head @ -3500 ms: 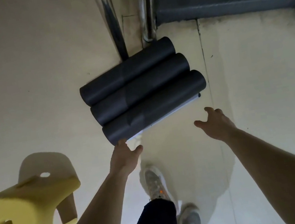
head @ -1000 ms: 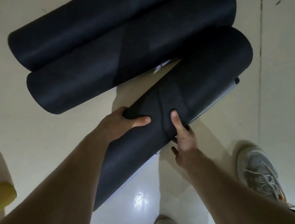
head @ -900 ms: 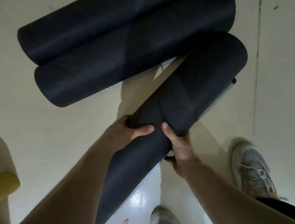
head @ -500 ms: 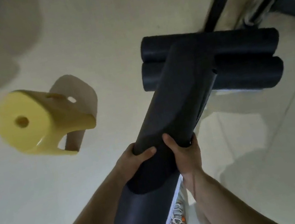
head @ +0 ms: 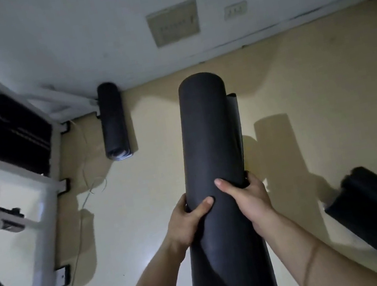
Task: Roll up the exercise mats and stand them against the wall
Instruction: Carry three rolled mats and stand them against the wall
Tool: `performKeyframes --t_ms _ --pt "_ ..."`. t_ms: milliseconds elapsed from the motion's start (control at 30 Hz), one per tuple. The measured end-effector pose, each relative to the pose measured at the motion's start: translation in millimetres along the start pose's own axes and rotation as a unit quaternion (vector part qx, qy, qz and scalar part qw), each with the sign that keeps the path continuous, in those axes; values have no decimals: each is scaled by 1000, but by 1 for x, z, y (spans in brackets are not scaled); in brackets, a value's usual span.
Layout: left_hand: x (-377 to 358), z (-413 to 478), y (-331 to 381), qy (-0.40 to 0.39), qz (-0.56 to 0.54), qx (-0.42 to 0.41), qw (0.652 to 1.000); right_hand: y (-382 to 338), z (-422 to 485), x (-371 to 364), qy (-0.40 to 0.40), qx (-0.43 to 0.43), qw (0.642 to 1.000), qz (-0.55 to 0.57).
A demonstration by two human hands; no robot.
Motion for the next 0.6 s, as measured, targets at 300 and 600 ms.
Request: performKeyframes --t_ms 300,600 --pt "142 67 120 80 -66 -51 993 -117 85 -174 -83 41 995 -27" --pt "224 222 196 118 -76 -50 989 -174 243 -283 -153 47 986 -55"
Point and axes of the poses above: each hand's wrist, its own z-axis towards the middle knuckle, its own x-axis out of the back of the hand, y = z × x, the point moved 7 cm from there along z, towards the middle knuckle, and after that the axes turned 3 degrees about x, right-handed, at the moved point
